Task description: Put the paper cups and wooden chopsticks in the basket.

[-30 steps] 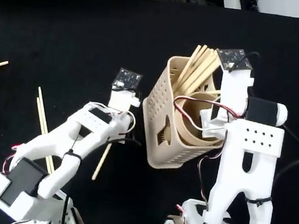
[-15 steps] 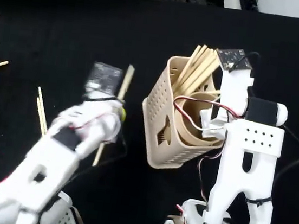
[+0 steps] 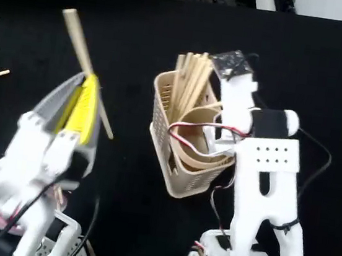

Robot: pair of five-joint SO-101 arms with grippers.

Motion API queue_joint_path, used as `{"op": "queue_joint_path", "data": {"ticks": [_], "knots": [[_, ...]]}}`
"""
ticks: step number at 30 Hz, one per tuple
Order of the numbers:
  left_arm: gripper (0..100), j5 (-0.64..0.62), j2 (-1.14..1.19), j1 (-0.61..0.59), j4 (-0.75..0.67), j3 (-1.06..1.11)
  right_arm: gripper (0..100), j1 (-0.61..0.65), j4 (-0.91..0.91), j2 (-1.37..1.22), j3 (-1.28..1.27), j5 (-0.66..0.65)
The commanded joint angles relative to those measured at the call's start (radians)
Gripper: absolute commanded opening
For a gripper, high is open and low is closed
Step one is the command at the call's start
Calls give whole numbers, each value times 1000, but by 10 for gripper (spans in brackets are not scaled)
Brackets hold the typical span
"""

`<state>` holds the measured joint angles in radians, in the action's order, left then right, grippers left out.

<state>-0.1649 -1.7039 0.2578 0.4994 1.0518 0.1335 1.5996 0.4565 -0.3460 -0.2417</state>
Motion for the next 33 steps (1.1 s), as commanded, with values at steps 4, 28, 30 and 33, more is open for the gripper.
{"op": "queue_joint_path", "data": {"ticks": [4,28,30,33], "knots": [[27,95,143,15,-138,-148,11,169,-32,-22,-24,26],[27,-121,741,70,-463,-125,11,224,-117,-84,-30,48],[28,-138,764,42,-571,-45,11,224,-117,-84,-30,48],[44,-138,778,10,-623,28,11,221,-117,-84,-30,41]]}}
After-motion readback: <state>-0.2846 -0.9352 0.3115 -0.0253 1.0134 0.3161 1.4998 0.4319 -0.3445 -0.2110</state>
